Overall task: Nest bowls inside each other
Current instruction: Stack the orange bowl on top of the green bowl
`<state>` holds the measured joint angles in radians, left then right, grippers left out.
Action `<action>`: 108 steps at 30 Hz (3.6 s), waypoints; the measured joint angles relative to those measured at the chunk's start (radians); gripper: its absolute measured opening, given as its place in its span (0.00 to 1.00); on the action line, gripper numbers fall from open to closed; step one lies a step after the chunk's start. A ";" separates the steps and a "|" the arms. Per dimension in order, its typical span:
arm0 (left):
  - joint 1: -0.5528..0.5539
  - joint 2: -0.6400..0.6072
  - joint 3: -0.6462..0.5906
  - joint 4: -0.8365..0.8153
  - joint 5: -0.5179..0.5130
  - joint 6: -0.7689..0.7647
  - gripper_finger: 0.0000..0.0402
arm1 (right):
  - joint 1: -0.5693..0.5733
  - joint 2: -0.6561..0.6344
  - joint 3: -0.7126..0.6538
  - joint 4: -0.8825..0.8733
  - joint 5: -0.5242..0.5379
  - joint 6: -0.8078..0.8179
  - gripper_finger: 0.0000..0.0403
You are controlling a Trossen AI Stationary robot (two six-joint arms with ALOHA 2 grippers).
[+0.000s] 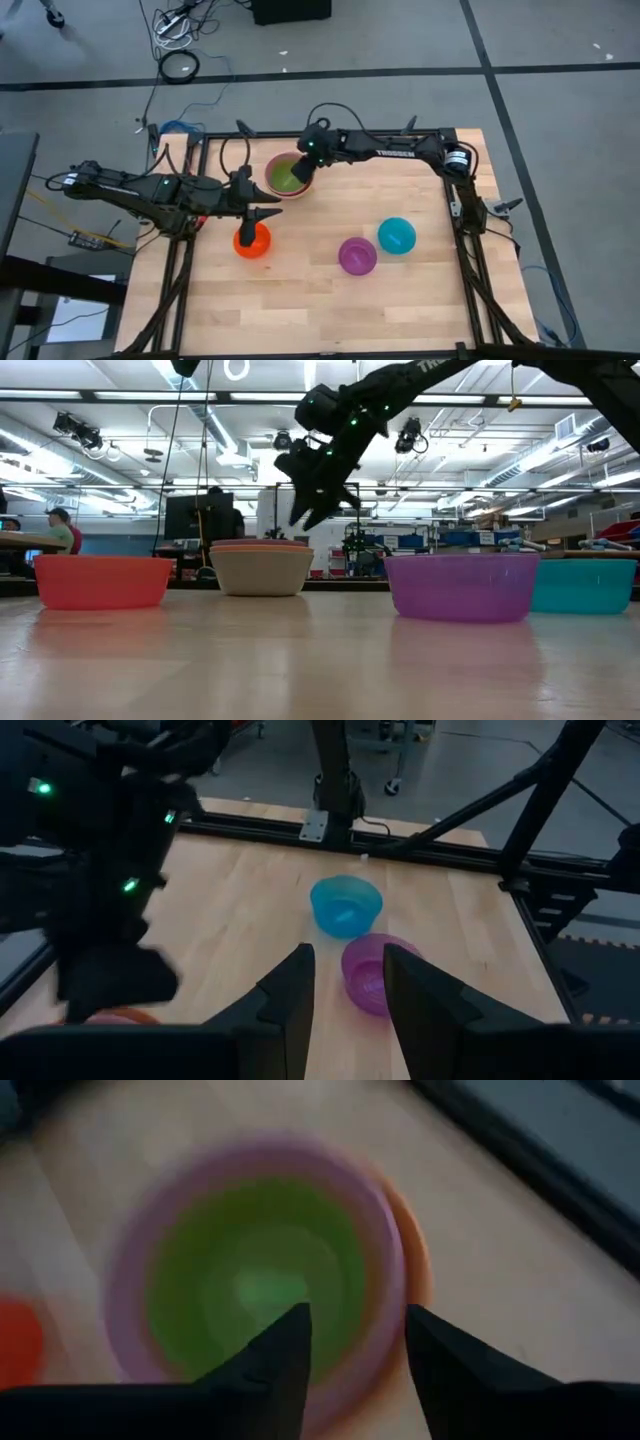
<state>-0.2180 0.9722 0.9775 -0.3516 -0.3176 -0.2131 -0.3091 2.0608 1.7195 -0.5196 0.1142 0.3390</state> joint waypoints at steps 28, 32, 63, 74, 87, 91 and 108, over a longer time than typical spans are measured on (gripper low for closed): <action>-0.117 -0.011 -0.001 -0.806 0.267 -0.188 0.32 | 0.792 -0.439 -0.199 -1.004 0.274 0.872 0.38; -0.198 0.029 -0.019 -0.780 0.243 -0.179 0.32 | 0.899 -0.446 -0.206 -1.021 0.344 1.017 0.38; -0.306 0.607 -0.113 -0.548 0.068 -0.161 0.35 | 0.966 -0.445 -0.207 -1.051 0.407 1.133 0.38; -0.305 0.537 -0.042 -0.608 -0.014 -0.122 0.01 | 0.951 -0.444 -0.208 -1.049 0.427 1.126 0.38; 0.058 0.298 0.194 -0.603 -0.249 0.330 0.01 | 0.849 -0.442 -0.360 -0.829 0.311 1.029 0.38; 0.275 0.295 0.183 -0.558 -0.059 0.445 0.01 | 0.849 -0.442 -0.359 -0.828 0.314 1.028 0.38; 0.546 0.466 0.098 -0.348 0.292 0.519 0.24 | 0.843 -0.443 -0.359 -0.821 0.324 1.022 0.38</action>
<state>0.3279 1.4378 1.0756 -0.6992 -0.0257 0.3058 0.5340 1.6180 1.3605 -1.3409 0.4377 1.3605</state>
